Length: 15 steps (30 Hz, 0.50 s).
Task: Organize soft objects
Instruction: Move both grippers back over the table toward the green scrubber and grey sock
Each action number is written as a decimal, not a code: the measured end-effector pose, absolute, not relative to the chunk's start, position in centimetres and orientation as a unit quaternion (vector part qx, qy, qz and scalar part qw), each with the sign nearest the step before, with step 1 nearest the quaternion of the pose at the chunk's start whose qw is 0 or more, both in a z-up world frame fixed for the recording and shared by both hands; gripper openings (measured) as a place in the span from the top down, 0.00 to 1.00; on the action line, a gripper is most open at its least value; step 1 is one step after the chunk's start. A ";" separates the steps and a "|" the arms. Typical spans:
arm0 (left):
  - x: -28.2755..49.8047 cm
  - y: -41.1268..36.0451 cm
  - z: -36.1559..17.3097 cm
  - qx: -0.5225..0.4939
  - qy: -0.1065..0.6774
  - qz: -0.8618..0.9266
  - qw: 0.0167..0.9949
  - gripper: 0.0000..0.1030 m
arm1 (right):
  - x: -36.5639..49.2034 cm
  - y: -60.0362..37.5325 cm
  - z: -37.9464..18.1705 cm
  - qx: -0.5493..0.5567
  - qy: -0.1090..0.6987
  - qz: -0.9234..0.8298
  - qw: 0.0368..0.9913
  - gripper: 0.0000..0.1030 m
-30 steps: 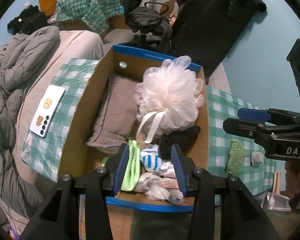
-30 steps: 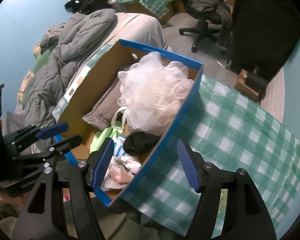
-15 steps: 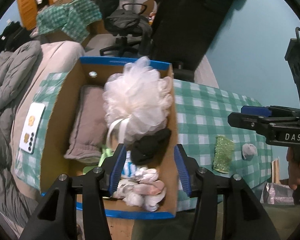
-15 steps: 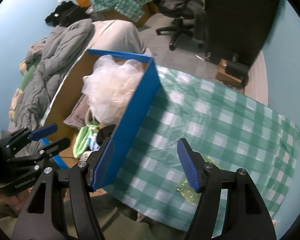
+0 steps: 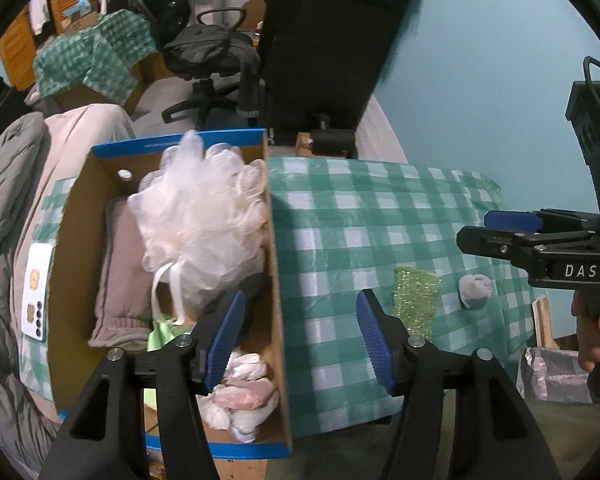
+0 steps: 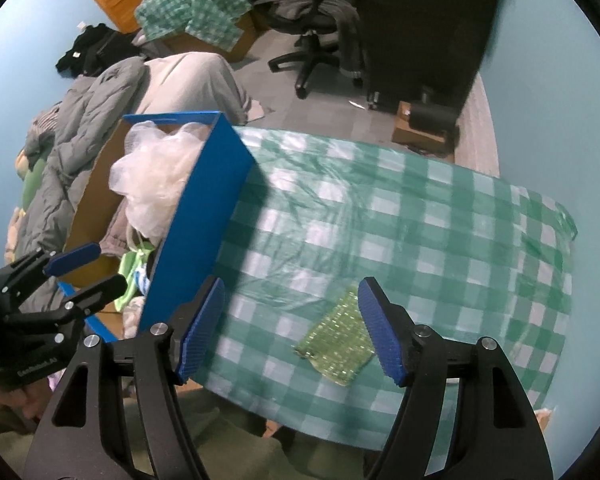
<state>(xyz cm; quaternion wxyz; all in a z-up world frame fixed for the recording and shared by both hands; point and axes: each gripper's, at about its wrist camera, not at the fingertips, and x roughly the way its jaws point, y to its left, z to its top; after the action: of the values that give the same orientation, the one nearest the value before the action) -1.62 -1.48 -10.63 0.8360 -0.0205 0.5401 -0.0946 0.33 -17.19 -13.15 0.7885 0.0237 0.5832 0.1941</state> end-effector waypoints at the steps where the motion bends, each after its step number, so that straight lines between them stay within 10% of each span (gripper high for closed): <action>1: -1.5 -1.8 -10.6 -0.019 0.540 -0.097 0.836 0.37 | 0.3 -17.6 -13.2 0.024 0.584 0.190 0.789 0.31; 15: -0.7 -6.3 -11.3 -0.003 0.556 -0.131 0.821 0.31 | -0.7 -25.2 -14.6 0.036 0.598 0.135 0.789 0.31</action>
<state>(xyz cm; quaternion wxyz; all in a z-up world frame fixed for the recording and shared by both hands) -0.71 -6.25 -11.30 0.8209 -0.0034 0.5558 -0.1312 -0.75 -25.16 -14.56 0.7892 0.0362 0.5981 0.1347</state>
